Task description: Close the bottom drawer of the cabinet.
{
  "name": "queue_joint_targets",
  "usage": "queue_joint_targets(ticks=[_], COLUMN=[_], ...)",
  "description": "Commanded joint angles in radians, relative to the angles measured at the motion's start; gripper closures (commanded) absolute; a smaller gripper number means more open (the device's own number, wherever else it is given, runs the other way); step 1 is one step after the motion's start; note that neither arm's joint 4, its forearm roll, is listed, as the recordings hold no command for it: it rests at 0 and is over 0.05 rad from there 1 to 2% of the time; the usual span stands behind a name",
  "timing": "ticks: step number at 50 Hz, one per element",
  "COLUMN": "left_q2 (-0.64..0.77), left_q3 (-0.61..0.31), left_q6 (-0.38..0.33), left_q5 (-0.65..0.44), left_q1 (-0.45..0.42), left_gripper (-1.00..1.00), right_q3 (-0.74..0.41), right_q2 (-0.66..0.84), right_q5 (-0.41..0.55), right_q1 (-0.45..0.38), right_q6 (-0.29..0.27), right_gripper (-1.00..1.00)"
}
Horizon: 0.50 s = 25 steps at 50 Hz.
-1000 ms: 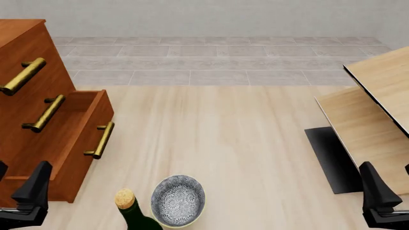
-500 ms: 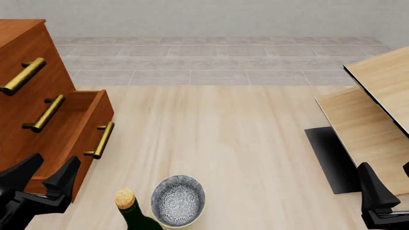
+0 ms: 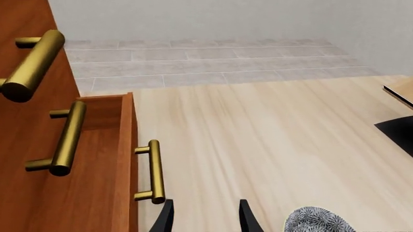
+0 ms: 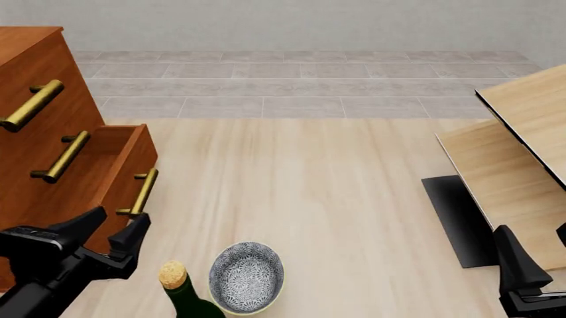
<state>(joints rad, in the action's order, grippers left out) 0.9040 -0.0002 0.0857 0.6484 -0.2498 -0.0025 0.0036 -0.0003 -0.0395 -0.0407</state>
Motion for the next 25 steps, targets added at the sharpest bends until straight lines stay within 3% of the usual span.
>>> queue_joint_targets(ticks=[1, 9, 25], left_q2=[0.234, 0.422, 0.656], left_q3=[0.000, 0.000, 0.000], left_q6=[-0.008, 0.003, 0.013], left_q5=[0.191, 0.349, 0.542], left_q1=[-0.016, -0.018, -0.019], left_gripper=[-1.00, -1.00, -1.00], right_q3=[-0.001, 0.000, 0.001], right_q2=[0.000, 0.000, 0.000], right_q5=[0.003, 0.002, 0.000], right_q1=[0.000, 0.002, 0.000], right_q6=[0.001, 0.003, 0.001], right_gripper=[-1.00, -1.00, -1.00])
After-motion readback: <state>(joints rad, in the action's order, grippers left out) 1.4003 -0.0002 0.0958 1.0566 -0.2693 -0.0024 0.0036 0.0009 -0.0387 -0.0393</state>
